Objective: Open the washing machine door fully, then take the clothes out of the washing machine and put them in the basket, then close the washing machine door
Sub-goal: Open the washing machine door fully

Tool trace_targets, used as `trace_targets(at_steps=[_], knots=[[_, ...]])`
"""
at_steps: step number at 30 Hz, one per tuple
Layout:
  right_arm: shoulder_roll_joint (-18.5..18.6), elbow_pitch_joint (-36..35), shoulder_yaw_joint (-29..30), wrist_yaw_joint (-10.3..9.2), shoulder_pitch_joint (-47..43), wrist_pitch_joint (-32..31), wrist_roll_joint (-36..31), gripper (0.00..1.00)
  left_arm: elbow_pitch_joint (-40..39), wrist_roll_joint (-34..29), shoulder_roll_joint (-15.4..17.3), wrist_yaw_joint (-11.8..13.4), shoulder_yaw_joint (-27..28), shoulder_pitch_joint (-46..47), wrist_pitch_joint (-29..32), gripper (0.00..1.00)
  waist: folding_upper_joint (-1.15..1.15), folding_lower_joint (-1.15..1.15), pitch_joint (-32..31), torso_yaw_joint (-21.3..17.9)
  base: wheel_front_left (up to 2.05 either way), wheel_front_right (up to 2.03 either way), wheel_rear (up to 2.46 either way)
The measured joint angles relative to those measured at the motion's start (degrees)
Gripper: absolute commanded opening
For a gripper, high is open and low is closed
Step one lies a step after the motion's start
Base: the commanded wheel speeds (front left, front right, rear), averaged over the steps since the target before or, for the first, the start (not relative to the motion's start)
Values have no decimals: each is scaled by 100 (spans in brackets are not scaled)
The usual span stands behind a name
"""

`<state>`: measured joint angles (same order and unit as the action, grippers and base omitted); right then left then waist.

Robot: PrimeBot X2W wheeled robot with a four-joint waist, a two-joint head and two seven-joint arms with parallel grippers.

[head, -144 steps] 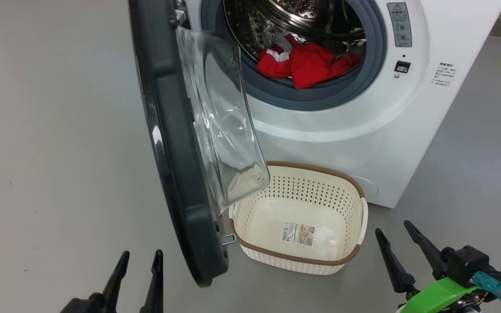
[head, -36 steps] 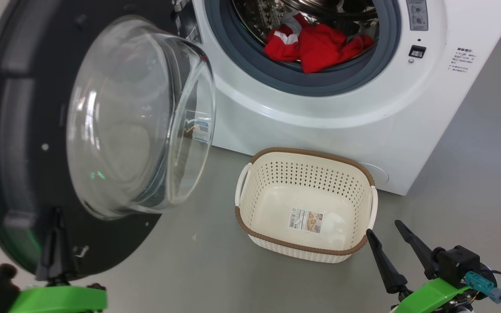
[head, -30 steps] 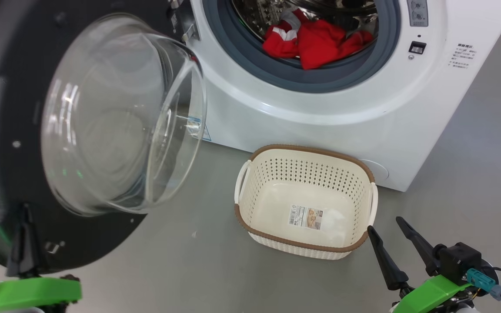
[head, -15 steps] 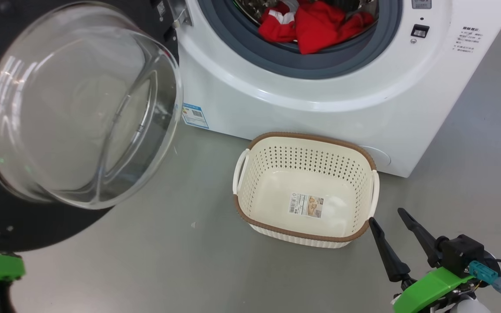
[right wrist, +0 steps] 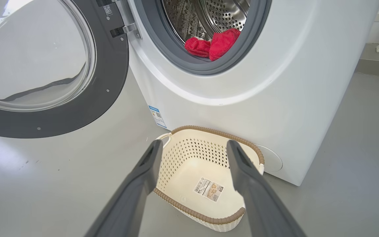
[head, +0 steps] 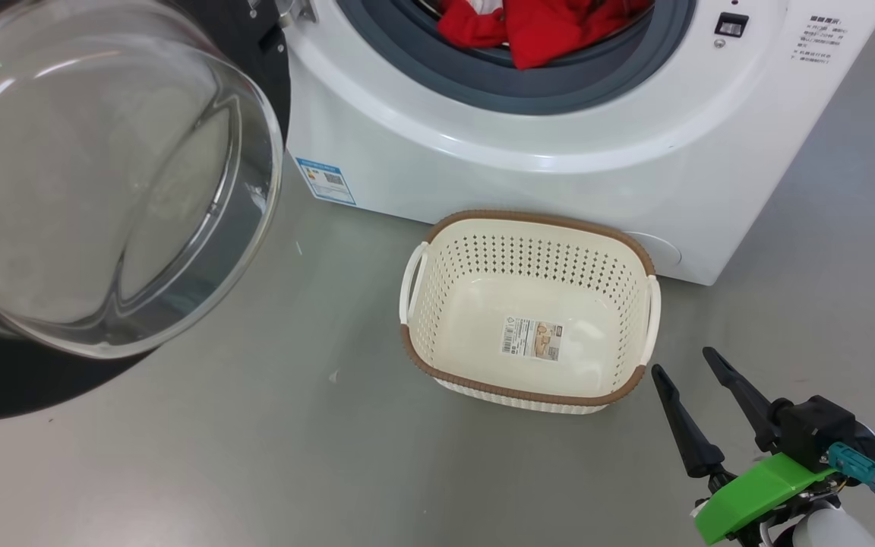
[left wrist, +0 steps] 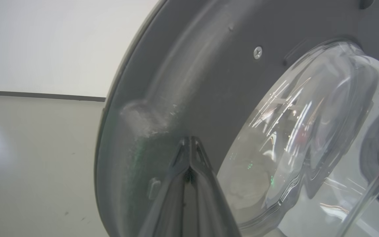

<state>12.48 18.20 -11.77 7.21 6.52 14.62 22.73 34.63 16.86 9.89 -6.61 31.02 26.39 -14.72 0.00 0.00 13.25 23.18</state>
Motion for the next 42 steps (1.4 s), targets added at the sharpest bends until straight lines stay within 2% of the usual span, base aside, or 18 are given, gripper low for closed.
trace_targets(at_steps=[7,20,26,31,32,33,35,36,37,42], knots=[[20,-10,0,0,26,0,-1,100,412,-193,112,-49,187,329,0,0,0,0,107,-33,0,0,0],[41,-13,9,0,103,0,-2,100,709,-372,192,-57,370,558,0,0,0,0,124,-93,0,0,0],[24,-3,5,0,100,0,-2,100,700,-157,199,-57,71,504,1,0,0,0,-44,-103,0,0,0],[-4,9,9,0,77,0,-1,100,445,54,144,-57,-244,101,0,0,0,0,-222,-94,0,0,0],[-12,14,9,0,77,0,-1,100,385,96,119,-57,-301,-5,0,9,0,0,-259,-93,0,0,0],[-22,18,8,0,77,0,-1,100,318,113,88,-57,-345,-113,1,35,0,0,-298,-94,0,0,0],[-41,22,9,0,74,0,0,100,165,170,18,-57,-396,-315,0,49,0,0,-370,-106,0,0,0],[-52,22,11,0,72,0,1,100,92,205,-8,-57,-453,-410,1,85,0,0,-402,-115,0,0,0],[-60,24,14,0,68,0,7,100,5,238,-41,-57,-506,-502,0,100,0,0,-434,-124,0,0,0],[-107,26,74,0,-8,0,16,100,-419,339,-187,-57,-814,-939,1,100,0,0,-566,-187,0,0,0]])
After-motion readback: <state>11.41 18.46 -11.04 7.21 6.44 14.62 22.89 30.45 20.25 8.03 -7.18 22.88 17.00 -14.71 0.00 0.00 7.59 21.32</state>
